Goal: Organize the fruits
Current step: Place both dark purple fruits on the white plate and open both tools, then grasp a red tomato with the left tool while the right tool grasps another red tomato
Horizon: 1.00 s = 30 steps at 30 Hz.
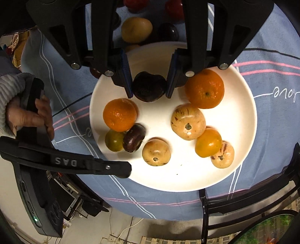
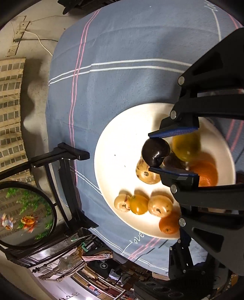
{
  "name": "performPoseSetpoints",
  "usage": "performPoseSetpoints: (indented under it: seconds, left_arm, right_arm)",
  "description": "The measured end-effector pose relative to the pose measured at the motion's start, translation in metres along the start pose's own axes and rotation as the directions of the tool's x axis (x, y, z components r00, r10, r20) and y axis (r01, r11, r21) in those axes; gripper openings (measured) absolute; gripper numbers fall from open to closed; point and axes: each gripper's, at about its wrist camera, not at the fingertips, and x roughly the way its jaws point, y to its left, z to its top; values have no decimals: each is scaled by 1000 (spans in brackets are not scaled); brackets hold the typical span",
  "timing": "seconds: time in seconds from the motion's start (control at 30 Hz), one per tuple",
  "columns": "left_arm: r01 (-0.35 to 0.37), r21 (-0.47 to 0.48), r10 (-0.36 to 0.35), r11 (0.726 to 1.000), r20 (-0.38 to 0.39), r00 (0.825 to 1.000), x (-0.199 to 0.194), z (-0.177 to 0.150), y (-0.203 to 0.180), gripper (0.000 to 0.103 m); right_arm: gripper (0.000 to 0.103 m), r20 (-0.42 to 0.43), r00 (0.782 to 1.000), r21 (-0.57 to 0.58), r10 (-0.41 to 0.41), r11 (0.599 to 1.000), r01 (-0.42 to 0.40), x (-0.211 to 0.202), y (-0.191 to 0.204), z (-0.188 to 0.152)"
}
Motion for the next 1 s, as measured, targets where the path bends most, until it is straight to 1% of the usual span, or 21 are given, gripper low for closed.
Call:
performPoseSetpoints:
  seconds: [0.07,0.1,0.17,0.2,0.23,0.27,0.3,0.37,0.47,0.57,0.67,0.77,0.87,1.0]
  left_arm:
    - [-8,-2,8,1000,-6,1000,4,2,1,39]
    - [-7,-5,7,1000,-6,1000,6,3,2,44]
    - [0,0,0,1000,2,1000,5,4,1,49]
    - [-2,5,2,1000,5,1000,5,5,-1,53]
    - [-3,8,3,1000,10,1000,4,6,-2,58]
    - [-6,10,6,1000,15,1000,3,7,-4,60]
    - [-14,12,14,1000,21,1000,1,7,-5,62]
    - [-24,9,23,1000,40,999,-6,8,-5,65]
    - [-26,-20,27,999,65,998,-21,6,1,68]
    - [-42,-46,46,998,86,995,-38,-2,9,71]
    - [-51,-73,58,996,91,994,-53,-18,17,73]
    - [-63,-90,70,994,80,994,-66,-43,22,73]
    - [-56,-107,62,993,52,997,-74,-73,26,74]
    - [-42,-102,43,994,4,999,-78,-113,24,74]
  right_arm:
    - [32,-11,1000,12,-4,1000,4,7,-4,2]
    - [33,-16,1000,25,-4,1000,4,9,-6,2]
    - [34,-14,1000,49,4,999,-3,10,-10,2]
    - [34,-7,1000,55,6,998,-5,8,-11,2]
    - [38,0,1000,58,4,998,-4,5,-11,3]
    - [54,11,1000,57,-3,998,2,2,-10,3]
    - [58,30,999,51,-14,999,12,-4,-9,4]
    - [59,80,997,41,-24,999,20,-21,-6,5]
    - [59,152,988,65,-19,998,9,-57,-2,6]
    - [59,175,984,68,-31,998,20,-81,7,-1]
    - [59,172,984,72,-49,997,37,-100,17,-19]
    - [59,139,988,98,-64,994,50,-110,27,-50]
    - [59,70,995,137,-71,989,61,-112,36,-90]
    - [59,-34,997,179,-66,981,71,-111,51,-147]
